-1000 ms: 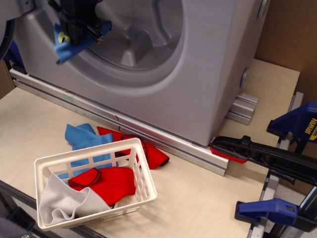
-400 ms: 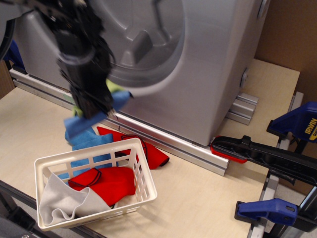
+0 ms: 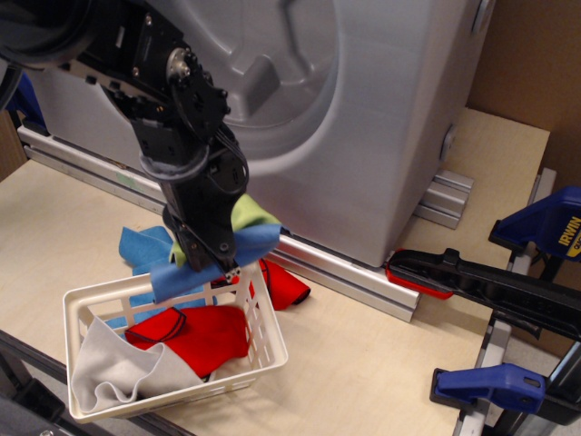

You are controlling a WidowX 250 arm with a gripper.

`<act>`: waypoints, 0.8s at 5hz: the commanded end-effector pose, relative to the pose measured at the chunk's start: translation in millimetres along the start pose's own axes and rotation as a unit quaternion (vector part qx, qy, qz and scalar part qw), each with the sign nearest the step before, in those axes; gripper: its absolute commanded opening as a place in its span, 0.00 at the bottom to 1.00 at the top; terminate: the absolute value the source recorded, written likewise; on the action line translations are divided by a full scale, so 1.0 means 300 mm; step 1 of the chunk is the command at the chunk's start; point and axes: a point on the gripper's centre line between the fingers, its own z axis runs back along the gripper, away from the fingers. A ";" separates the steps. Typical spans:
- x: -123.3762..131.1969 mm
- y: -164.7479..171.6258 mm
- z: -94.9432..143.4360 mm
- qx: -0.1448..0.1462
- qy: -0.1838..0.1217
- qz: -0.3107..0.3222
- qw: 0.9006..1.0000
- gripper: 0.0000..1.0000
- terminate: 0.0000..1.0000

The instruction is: Take clothes out of laundry machine

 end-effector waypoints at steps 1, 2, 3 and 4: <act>-0.093 -0.006 0.003 -0.046 -0.015 0.079 0.996 0.00 0.00; -0.116 -0.016 0.016 -0.048 0.012 0.093 0.994 1.00 0.00; -0.139 -0.003 0.027 -0.052 0.015 0.107 0.993 1.00 0.00; -0.145 0.006 0.041 -0.050 0.023 0.105 0.993 1.00 0.00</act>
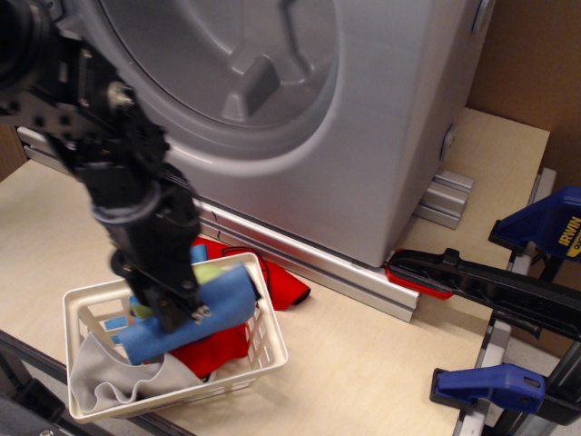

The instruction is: Take clothes out of laundry machine

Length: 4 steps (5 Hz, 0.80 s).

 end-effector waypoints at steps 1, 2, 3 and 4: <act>-0.052 0.060 0.057 0.019 -0.007 0.013 1.000 1.00 0.00; -0.045 0.119 0.076 0.012 0.029 0.045 0.998 1.00 0.00; -0.014 0.167 0.122 0.015 0.049 0.087 0.995 1.00 0.00; -0.014 0.167 0.122 0.015 0.049 0.087 0.995 1.00 0.00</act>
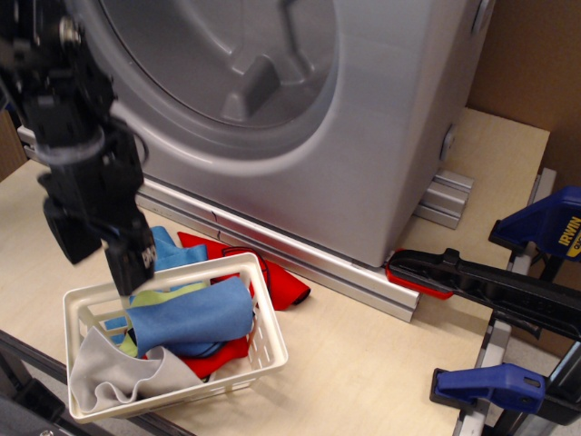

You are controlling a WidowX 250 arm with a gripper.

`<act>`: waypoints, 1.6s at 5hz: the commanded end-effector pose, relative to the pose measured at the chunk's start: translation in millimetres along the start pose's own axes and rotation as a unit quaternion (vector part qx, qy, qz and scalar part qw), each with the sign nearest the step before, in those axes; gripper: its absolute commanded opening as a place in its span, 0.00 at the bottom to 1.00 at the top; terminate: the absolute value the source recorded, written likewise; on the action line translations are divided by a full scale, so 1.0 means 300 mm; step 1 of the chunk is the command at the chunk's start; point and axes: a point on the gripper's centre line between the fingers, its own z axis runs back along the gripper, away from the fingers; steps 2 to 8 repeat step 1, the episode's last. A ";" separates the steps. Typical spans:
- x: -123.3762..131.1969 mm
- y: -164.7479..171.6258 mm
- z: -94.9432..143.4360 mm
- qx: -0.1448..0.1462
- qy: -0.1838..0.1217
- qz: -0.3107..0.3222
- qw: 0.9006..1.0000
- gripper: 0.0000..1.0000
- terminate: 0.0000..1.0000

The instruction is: Take clothes out of laundry machine

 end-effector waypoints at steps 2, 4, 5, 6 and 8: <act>0.010 0.007 0.056 0.006 -0.010 0.003 1.000 1.00 1.00; 0.010 0.007 0.056 0.006 -0.010 0.003 1.000 1.00 1.00; 0.010 0.007 0.056 0.006 -0.010 0.003 1.000 1.00 1.00; 0.010 0.007 0.056 0.006 -0.010 0.003 1.000 1.00 1.00; 0.010 0.007 0.056 0.006 -0.010 0.003 1.000 1.00 1.00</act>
